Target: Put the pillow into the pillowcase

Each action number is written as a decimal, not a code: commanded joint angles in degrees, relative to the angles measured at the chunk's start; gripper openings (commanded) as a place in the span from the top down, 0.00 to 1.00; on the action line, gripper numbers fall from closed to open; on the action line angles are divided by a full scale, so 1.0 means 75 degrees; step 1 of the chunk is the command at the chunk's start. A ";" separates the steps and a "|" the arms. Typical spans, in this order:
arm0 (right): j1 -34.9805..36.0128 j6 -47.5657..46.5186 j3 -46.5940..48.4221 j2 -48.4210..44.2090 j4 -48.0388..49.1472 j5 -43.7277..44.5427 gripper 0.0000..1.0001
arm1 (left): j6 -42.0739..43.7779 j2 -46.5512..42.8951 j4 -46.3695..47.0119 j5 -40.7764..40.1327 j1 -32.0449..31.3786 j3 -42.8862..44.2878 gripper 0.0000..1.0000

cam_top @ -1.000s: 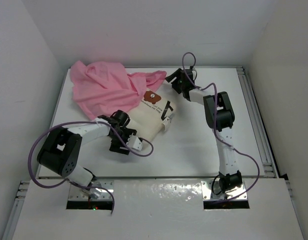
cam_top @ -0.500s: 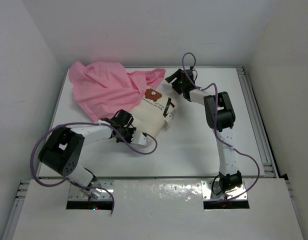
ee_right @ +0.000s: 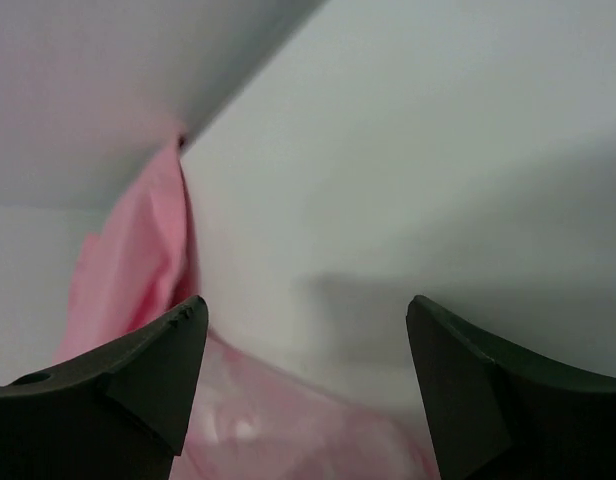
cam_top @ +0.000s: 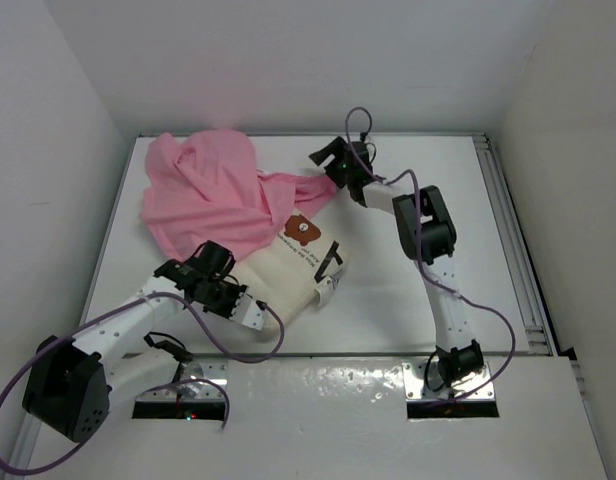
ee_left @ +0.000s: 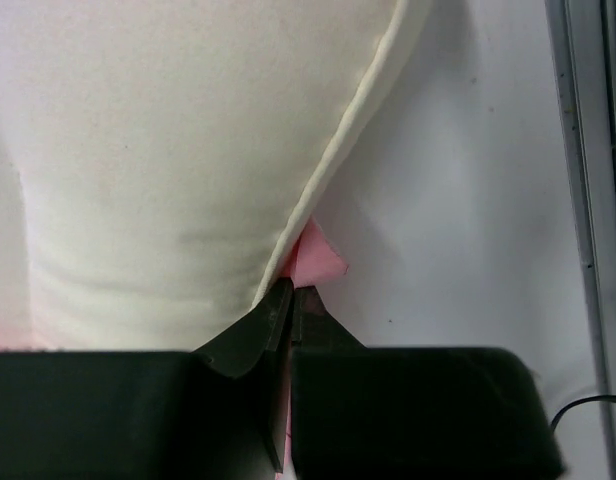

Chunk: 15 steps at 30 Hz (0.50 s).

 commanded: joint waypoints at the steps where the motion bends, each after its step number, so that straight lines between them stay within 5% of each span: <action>1: 0.0214 -0.0164 -0.1338 -0.0643 0.0541 -0.0610 0.21 | -0.0458 -0.0065 0.0045 0.0473 0.0034 0.0116 1.00; 4: -0.0169 -0.0564 -0.4388 -0.2364 0.2447 -0.0108 0.17 | -0.0566 -0.0357 0.0105 0.0449 0.0034 0.0035 1.00; 10: -0.0700 -0.1453 -0.5028 -0.3072 0.2571 -0.2027 0.12 | -0.0577 -0.0592 0.0152 0.0496 0.0022 -0.0107 1.00; 15: -0.0384 -0.2533 -0.5381 -0.3167 0.1786 -0.1760 0.05 | -0.0729 -0.0651 0.0175 0.0484 0.0034 -0.0095 1.00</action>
